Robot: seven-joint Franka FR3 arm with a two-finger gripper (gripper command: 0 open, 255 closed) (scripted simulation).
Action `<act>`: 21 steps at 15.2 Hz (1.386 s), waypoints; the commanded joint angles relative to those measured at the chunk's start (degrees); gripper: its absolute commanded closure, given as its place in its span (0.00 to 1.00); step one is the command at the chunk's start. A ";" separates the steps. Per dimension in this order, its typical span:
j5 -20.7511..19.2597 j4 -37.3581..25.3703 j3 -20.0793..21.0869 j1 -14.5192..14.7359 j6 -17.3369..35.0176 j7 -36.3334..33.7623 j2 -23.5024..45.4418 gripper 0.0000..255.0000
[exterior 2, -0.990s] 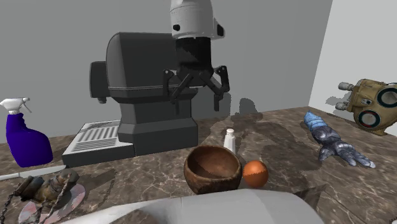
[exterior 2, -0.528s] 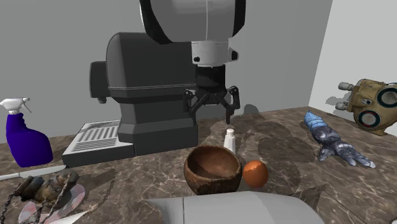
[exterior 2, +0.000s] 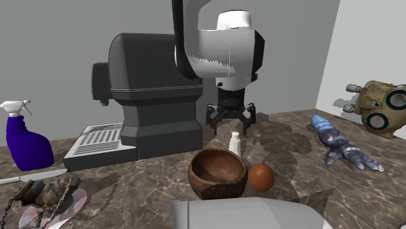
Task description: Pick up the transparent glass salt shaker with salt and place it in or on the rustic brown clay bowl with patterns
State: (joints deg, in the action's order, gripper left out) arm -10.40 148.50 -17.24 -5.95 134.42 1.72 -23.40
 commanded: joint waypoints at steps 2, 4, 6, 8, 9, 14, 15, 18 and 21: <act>1.48 -1.04 -2.64 0.04 8.33 1.37 6.31 0.00; 2.47 -1.39 -3.50 0.28 11.20 2.12 8.81 0.00; 3.03 -1.15 -3.82 0.54 12.98 2.54 10.39 0.00; 3.71 -0.97 -4.15 0.83 14.76 3.04 12.03 0.00; 4.09 -0.90 -4.31 0.98 15.64 3.32 12.87 0.00; 4.78 -0.82 -4.55 1.23 17.03 3.82 14.23 0.00; 4.78 -0.82 -4.55 1.23 17.03 3.82 14.23 0.00; 4.77 -0.82 -4.55 1.23 17.02 3.81 14.22 0.00; 4.77 -0.82 -4.55 1.23 17.02 3.81 14.22 1.00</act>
State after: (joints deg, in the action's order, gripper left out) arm -5.62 147.66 -21.77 -4.70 151.44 5.53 -9.21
